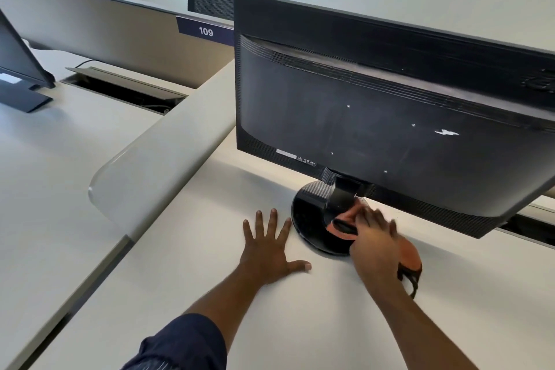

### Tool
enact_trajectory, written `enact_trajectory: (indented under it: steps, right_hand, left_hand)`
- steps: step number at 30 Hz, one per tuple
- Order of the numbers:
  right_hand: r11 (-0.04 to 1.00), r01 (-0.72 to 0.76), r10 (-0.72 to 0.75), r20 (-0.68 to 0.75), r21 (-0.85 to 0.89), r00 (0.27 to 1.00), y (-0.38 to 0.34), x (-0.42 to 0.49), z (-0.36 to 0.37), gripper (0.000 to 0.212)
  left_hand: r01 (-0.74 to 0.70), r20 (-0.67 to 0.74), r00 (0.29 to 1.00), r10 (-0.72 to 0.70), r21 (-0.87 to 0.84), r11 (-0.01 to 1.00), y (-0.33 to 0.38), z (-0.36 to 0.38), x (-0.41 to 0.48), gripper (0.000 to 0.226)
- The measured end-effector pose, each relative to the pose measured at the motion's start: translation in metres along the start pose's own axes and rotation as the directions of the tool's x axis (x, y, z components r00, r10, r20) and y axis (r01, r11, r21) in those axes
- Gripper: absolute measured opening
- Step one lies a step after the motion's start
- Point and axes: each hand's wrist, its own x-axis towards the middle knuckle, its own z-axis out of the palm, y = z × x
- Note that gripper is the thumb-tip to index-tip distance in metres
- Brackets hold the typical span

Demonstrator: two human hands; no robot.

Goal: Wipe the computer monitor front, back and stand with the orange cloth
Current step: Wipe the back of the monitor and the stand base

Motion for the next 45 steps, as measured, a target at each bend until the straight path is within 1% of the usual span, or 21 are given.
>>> enact_trajectory:
  steps: [2,4,6,7,9,10,11,14,18,22,24,27,31,33,36,38,40,45]
  right_hand:
    - [0.995,0.091,-0.094,0.122,0.029,0.988,0.0,-0.007,0.014,0.072]
    - [0.989,0.141,-0.146,0.151,0.042,0.978,0.006,-0.009,0.019,0.077]
    - [0.984,0.176,-0.177,0.13,0.02,0.976,0.018,-0.005,0.019,0.075]
    - [0.988,0.156,-0.155,0.106,0.005,0.982,0.025,-0.003,0.017,0.073]
    - [0.999,0.042,-0.044,0.087,0.017,0.995,0.034,0.005,0.011,0.071]
    - [0.999,0.001,-0.005,0.108,0.034,0.994,0.034,0.009,0.009,0.072]
    - [0.999,-0.006,-0.001,0.137,0.053,0.991,0.029,0.011,0.007,0.073]
    - [0.992,0.079,-0.094,0.158,0.096,0.983,0.011,0.004,0.011,0.076]
    - [0.983,0.176,-0.181,0.094,0.056,0.979,0.019,-0.014,0.02,0.076]
    - [0.987,0.138,-0.143,0.06,0.085,0.988,0.017,-0.013,0.021,0.075]
    - [0.983,0.169,-0.171,0.037,0.066,0.985,0.01,-0.016,0.023,0.079]
    - [0.969,0.241,-0.243,0.039,0.053,0.969,0.014,-0.021,0.028,0.083]
    - [0.976,0.193,-0.198,0.046,0.102,0.979,0.017,-0.02,0.027,0.075]
    - [0.974,0.176,-0.187,0.068,0.145,0.98,0.012,-0.021,0.027,0.076]
    - [0.964,0.187,-0.201,0.057,0.187,0.978,0.012,-0.021,0.028,0.077]
    - [0.963,0.189,-0.203,0.059,0.19,0.977,0.015,-0.02,0.03,0.075]
    - [0.961,0.192,-0.201,0.025,0.2,0.979,0.016,-0.019,0.032,0.076]
    - [0.97,0.194,-0.204,0.061,0.143,0.977,0.013,-0.022,0.034,0.084]
  left_hand:
    - [0.002,-0.024,1.0,-0.002,0.006,1.0,0.0,0.003,0.001,0.118]
    - [0.0,-0.03,1.0,0.0,0.009,1.0,0.0,0.003,0.001,0.118]
    - [0.001,-0.03,1.0,0.0,0.008,1.0,-0.001,0.004,0.001,0.118]
    - [0.0,-0.027,1.0,0.0,0.013,1.0,-0.001,0.003,0.001,0.118]
    - [0.004,-0.021,1.0,-0.003,0.024,1.0,0.0,0.004,0.002,0.117]
    - [0.005,-0.019,1.0,-0.005,0.023,1.0,0.0,0.004,0.002,0.117]
    - [0.006,-0.019,1.0,-0.005,0.019,1.0,0.0,0.003,0.002,0.117]
    - [0.005,-0.023,1.0,-0.004,0.015,1.0,0.0,0.003,0.002,0.118]
    - [-0.001,-0.019,1.0,0.002,0.022,1.0,0.0,0.002,0.002,0.118]
    - [-0.018,-0.006,1.0,0.018,0.011,1.0,0.001,0.0,0.003,0.116]
    - [-0.028,-0.017,0.999,0.028,0.019,0.999,0.001,0.0,0.003,0.114]
    - [-0.045,-0.025,0.999,0.046,0.04,0.998,0.0,0.0,0.004,0.113]
    - [-0.094,-0.068,0.993,0.095,0.019,0.995,-0.002,0.001,0.004,0.113]
    - [-0.073,-0.108,0.992,0.072,-0.012,0.997,-0.001,0.002,0.005,0.105]
    - [0.001,-0.157,0.987,-0.019,-0.109,0.994,0.005,0.001,0.011,0.096]
    - [0.04,-0.173,0.983,-0.062,-0.131,0.991,0.008,0.001,0.015,0.1]
    - [0.063,-0.173,0.981,-0.084,-0.123,0.99,0.01,0.002,0.016,0.11]
    - [0.063,-0.144,0.986,-0.08,-0.121,0.991,0.011,-0.004,0.023,0.125]
